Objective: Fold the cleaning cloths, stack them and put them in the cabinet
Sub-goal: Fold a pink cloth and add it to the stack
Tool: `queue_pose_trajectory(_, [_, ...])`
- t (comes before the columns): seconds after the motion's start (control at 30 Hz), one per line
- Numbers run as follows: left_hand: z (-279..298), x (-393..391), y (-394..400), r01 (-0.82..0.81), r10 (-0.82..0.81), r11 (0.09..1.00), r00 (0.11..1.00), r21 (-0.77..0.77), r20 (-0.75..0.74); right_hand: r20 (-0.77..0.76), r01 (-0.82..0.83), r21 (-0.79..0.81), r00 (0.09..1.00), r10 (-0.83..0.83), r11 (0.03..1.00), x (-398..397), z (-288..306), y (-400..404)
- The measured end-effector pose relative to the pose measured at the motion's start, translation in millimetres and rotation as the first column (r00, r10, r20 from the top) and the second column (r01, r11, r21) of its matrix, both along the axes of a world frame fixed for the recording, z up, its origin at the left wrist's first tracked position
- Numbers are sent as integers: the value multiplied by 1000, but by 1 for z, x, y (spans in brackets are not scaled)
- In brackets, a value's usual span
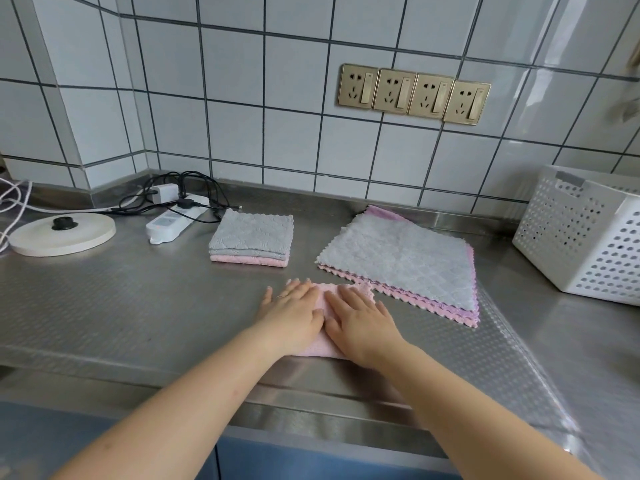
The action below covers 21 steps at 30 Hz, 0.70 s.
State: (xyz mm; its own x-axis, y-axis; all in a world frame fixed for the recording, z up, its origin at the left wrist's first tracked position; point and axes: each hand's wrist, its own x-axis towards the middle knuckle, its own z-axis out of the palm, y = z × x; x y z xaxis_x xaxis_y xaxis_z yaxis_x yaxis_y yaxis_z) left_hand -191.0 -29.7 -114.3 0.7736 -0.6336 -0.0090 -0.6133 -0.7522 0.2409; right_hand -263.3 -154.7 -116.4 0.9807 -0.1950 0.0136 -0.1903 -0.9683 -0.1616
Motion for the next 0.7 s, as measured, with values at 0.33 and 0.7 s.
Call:
queue_pose_trajectory(0.33, [5,4,16,-118,119,992,993,55,-16,-98,203,-23,974,-204,979,-16,5,-13])
queue_pose_trajectory(0.7, [24,-4,27,-350,-84,673,839,-652,-537,-43,194,-60,980,-196,979,-31,6,-21])
